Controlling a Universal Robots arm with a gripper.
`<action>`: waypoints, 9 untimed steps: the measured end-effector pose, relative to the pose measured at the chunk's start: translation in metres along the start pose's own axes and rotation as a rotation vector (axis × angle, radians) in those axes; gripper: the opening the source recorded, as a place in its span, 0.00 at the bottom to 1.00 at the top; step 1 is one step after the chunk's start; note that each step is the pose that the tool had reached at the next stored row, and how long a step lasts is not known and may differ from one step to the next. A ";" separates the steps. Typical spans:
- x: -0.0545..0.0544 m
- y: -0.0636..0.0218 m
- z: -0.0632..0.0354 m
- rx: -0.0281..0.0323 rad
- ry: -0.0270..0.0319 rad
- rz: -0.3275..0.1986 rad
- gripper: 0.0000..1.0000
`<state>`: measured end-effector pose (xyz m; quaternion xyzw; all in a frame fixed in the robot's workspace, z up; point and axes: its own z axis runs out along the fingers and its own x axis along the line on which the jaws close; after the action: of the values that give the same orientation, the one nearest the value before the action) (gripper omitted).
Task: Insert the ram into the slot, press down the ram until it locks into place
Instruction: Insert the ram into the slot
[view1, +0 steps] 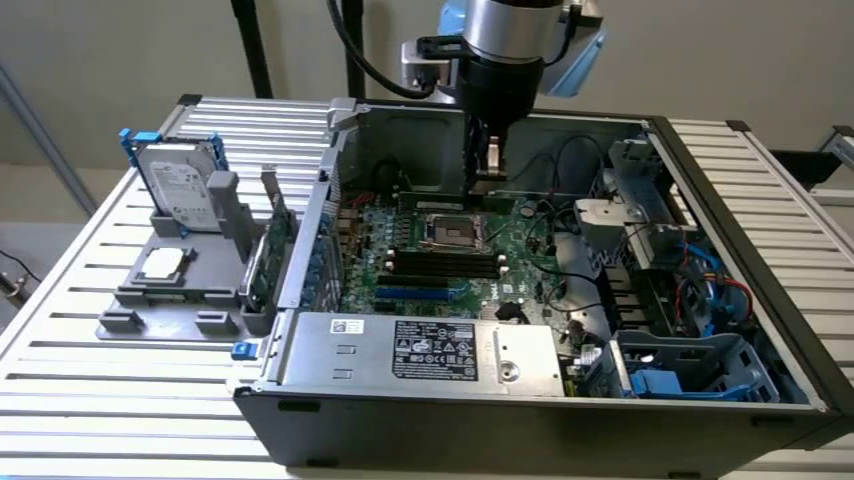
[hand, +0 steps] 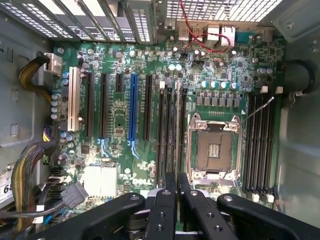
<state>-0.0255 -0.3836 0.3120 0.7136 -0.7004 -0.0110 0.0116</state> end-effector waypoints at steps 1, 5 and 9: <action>0.000 -0.0002 0.0015 0.0002 0.0015 0.001 0.13; 0.000 -0.0006 0.0072 0.0011 0.0082 0.007 0.13; 0.001 -0.0007 0.0130 0.0037 0.0120 0.015 0.13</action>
<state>-0.0252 -0.3847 0.2990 0.7083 -0.7058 -0.0053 0.0145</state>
